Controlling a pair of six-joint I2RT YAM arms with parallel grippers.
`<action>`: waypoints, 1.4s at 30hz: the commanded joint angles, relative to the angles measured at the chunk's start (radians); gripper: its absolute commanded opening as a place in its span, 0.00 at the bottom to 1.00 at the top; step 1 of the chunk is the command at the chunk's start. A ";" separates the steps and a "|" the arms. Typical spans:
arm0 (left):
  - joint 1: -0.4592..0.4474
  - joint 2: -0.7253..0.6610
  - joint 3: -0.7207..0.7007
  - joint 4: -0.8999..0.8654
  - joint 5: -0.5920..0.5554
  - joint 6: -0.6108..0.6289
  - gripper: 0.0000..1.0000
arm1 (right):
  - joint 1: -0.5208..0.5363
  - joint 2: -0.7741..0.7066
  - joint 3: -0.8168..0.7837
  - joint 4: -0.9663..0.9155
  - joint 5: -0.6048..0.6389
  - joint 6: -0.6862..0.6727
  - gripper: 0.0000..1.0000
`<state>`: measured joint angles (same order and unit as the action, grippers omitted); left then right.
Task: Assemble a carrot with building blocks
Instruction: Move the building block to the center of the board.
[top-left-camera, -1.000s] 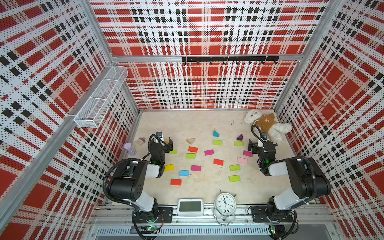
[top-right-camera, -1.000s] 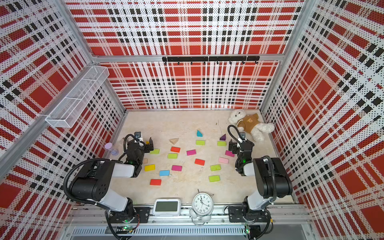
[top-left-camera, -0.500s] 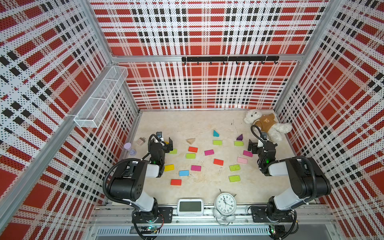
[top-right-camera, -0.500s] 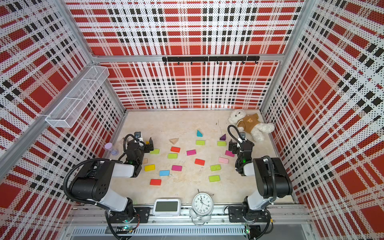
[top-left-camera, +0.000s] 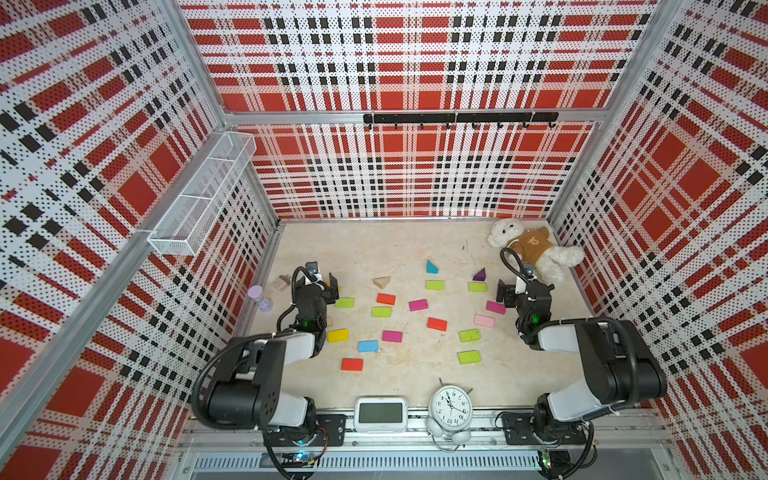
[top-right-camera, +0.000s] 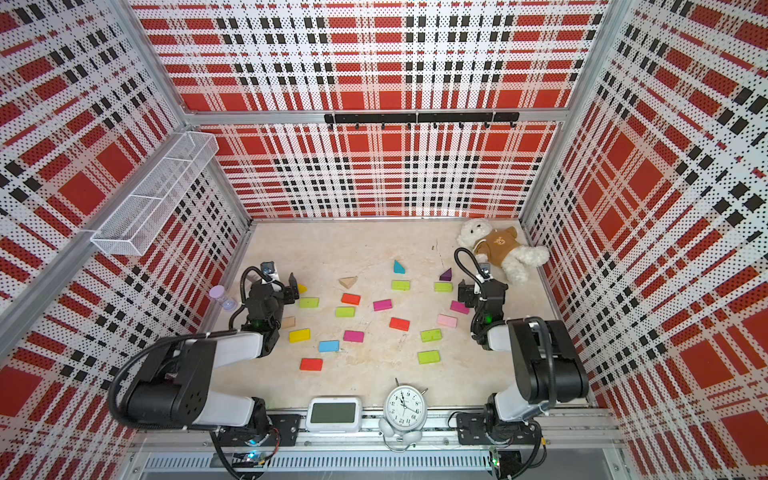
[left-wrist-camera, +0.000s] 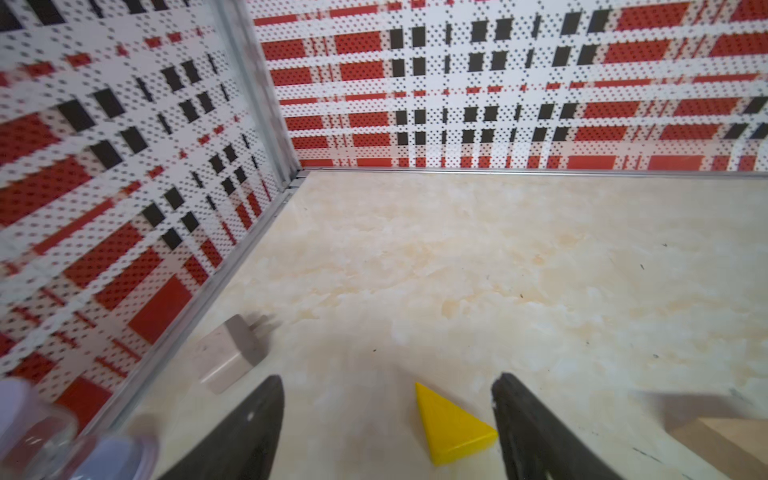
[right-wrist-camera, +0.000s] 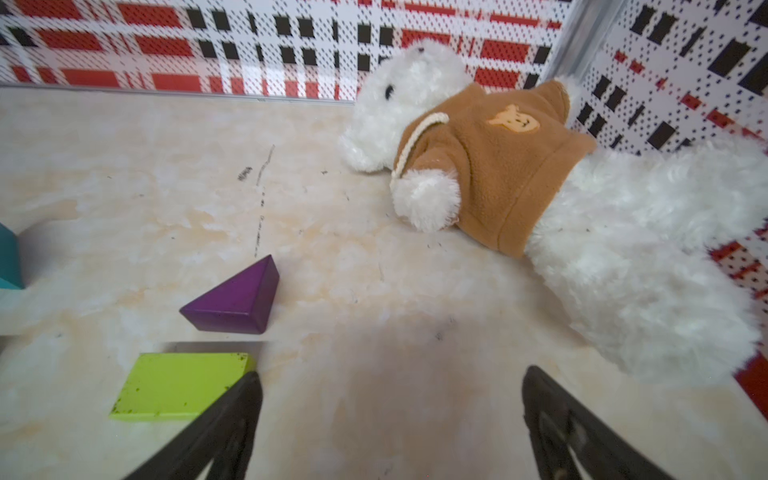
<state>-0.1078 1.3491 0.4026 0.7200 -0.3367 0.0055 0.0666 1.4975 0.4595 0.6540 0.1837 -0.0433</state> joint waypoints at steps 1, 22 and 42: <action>-0.015 -0.164 0.132 -0.371 -0.091 -0.130 0.78 | 0.021 -0.125 0.184 -0.320 0.085 0.055 0.94; -0.127 -0.018 0.365 -1.064 0.122 -0.347 0.85 | 0.355 0.089 0.670 -0.847 -0.384 0.269 0.84; -0.096 0.326 0.580 -1.160 0.233 -0.297 0.75 | 0.384 0.173 0.736 -0.883 -0.423 0.316 0.81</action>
<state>-0.2142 1.6535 0.9592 -0.3920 -0.1116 -0.2916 0.4442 1.6501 1.1694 -0.2428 -0.2245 0.2604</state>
